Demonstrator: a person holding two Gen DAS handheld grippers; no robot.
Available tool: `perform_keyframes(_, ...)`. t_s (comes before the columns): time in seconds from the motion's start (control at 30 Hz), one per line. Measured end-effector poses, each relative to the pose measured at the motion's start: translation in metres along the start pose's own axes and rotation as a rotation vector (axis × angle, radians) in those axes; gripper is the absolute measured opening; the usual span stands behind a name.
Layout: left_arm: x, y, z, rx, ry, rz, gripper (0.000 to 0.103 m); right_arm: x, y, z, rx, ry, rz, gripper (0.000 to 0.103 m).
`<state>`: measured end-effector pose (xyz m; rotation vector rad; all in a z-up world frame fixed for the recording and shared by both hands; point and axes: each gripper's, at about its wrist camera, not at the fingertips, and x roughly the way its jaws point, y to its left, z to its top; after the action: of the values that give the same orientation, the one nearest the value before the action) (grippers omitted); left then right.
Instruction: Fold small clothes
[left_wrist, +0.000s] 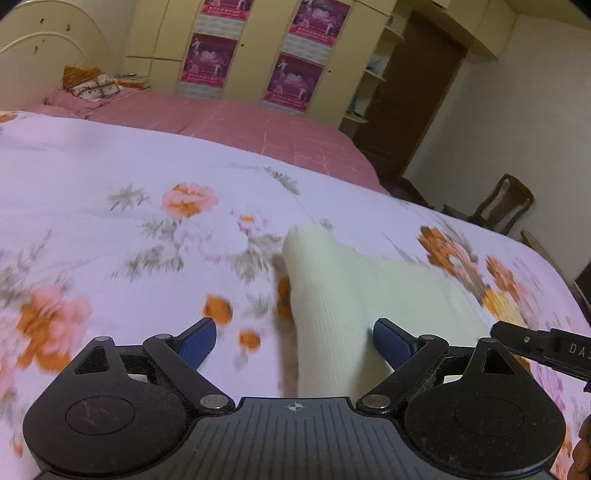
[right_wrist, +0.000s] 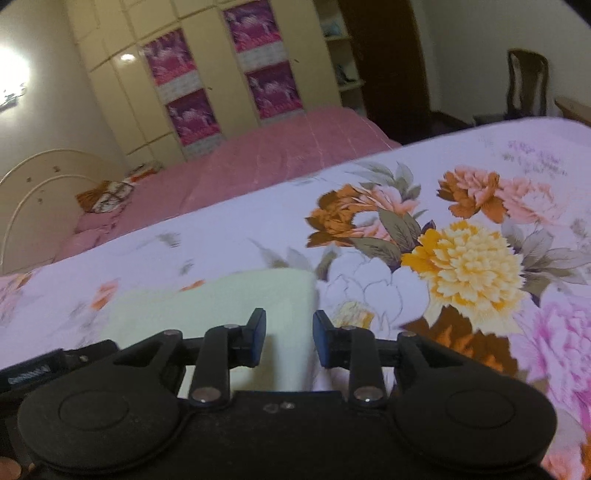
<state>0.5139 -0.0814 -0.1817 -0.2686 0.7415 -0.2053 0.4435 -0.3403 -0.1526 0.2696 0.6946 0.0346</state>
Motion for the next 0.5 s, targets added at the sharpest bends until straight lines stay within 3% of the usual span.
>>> perform_keyframes(0.23,0.002,0.006,-0.014,-0.038,0.037,-0.006,0.093,0.004,0.000,-0.035,-0.034,0.042,-0.053,0.029)
perform_keyframes(0.33,-0.003,0.002,-0.013,-0.022,0.041,0.009,0.093,0.005,-0.006,-0.031,0.035,0.049,-0.054,0.032)
perform_keyframes(0.5,-0.024,0.000,-0.020,0.025,0.036,-0.007,0.093,-0.022,0.001,-0.033,0.043,0.017,-0.034,0.032)
